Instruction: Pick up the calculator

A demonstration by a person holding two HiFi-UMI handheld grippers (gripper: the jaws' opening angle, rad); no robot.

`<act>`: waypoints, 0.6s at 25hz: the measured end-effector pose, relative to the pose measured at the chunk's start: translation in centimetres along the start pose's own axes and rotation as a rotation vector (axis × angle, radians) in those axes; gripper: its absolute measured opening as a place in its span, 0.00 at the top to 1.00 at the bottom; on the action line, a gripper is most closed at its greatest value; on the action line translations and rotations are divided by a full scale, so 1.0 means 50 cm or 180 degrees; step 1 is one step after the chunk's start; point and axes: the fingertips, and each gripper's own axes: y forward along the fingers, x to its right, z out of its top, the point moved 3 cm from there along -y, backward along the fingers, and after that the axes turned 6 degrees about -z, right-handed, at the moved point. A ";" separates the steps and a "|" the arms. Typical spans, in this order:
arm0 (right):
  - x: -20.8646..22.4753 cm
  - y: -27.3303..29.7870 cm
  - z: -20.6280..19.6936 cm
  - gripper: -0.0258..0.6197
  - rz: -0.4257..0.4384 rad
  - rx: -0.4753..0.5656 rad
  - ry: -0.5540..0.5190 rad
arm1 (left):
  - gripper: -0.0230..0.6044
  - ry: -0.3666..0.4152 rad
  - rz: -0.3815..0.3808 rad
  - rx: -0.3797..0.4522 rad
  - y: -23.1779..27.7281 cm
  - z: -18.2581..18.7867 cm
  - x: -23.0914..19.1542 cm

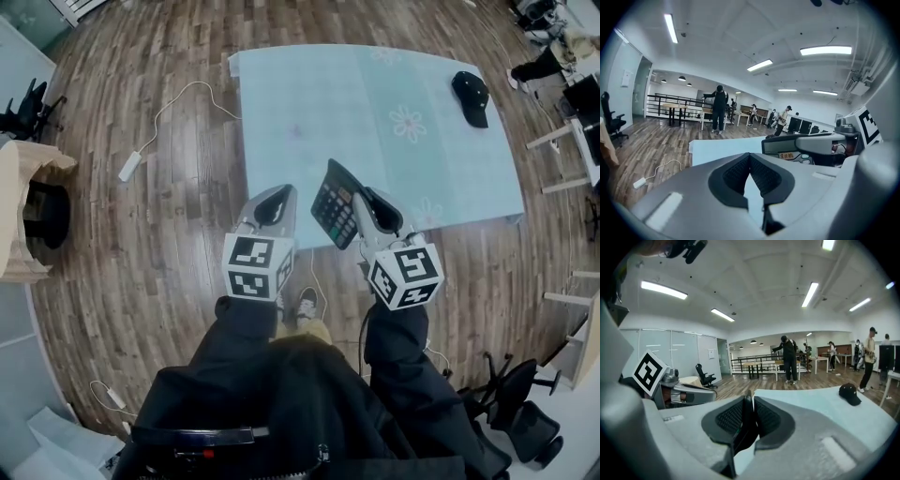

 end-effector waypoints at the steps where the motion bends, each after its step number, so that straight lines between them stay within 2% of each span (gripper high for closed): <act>1: -0.004 -0.015 0.016 0.87 -0.0044 0.0039 -0.0042 | 0.96 0.0040 -0.0019 0.0041 -0.007 0.019 0.010; 9: -0.021 -0.145 0.177 0.87 -0.0332 0.0673 -0.0276 | 0.96 0.0425 -0.0195 0.0477 -0.055 0.189 0.102; 15: -0.034 -0.236 0.290 0.87 -0.0451 0.1100 -0.0489 | 0.96 0.0742 -0.0378 0.0879 -0.111 0.313 0.185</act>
